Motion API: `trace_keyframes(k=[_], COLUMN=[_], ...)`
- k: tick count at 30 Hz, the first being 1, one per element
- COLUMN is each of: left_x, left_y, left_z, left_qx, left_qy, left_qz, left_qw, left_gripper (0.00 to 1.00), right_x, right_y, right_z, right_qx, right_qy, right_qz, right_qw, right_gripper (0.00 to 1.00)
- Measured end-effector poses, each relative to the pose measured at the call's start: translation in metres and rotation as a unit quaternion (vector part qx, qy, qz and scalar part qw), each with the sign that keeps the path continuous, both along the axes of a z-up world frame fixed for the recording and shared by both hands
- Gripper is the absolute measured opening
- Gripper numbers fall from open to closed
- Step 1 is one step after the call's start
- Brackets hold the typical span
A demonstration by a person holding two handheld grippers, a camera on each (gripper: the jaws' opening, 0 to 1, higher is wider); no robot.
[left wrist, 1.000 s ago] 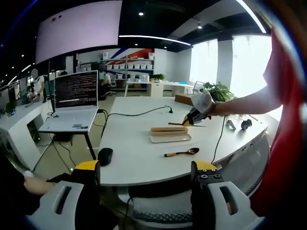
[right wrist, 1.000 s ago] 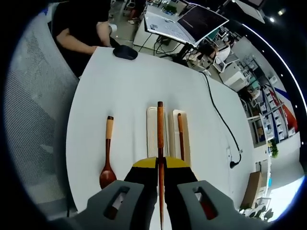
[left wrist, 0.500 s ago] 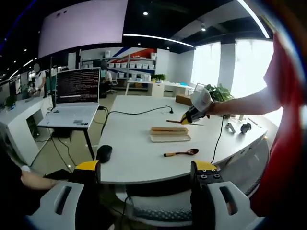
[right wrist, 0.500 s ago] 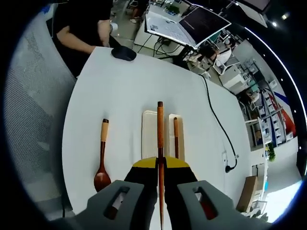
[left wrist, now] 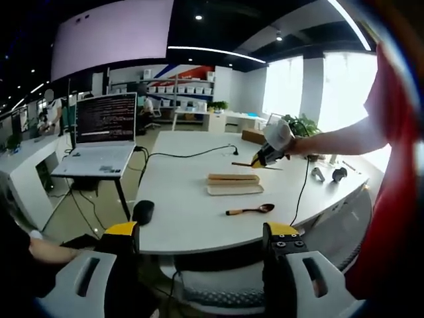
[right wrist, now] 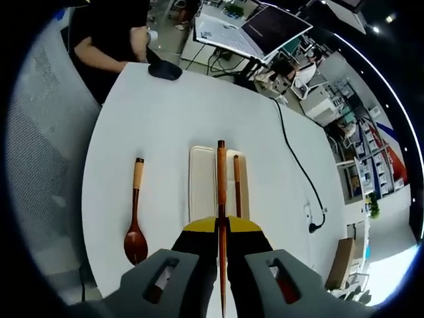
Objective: Arrange the utensils inside the cutlery case until each visible utensil rests in its matching compartment.
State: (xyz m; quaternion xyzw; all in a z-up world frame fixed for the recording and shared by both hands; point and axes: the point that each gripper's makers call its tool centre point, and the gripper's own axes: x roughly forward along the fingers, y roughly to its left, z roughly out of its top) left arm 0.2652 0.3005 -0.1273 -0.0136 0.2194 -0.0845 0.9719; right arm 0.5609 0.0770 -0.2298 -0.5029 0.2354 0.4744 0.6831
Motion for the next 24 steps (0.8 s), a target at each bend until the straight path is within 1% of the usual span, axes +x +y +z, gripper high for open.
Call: trace_keyframes(k=[5,15,18,21,24], left_x=[-0.001,-0.004,-0.006,-0.005,-0.004], left_y=[0.005,0.004,0.005,0.004,0.004], left_z=[0.002,-0.004,-0.007,-0.006,-0.002], left_qx=[0.001,0.010,0.006,-0.002,-0.008], left_qy=[-0.002,0.010,0.016,0.010,0.003], left_qz=[0.007,0.013,0.020,0.021,0.023], left_qw=[1.0000,0.9998,0.9997,0.9997,0.9997], left_gripper=[0.78,0.77,0.79,0.79,0.80], right_x=[0.006,0.021,0.026,0.026,0.026], right_y=[0.002,-0.001,-0.002,-0.002,-0.002], right_z=[0.001,0.006,0.009,0.010,0.009], right_qx=[0.002,-0.007,-0.008,0.000,-0.001], right_qy=[-0.003,-0.013,-0.015,-0.011,-0.009], right_qz=[0.000,0.006,0.005,-0.001,-0.003], right_qw=[1.0000,0.9999,0.9998,0.9999,1.0000], right_gripper=[0.00,0.00,0.00,0.00,0.00])
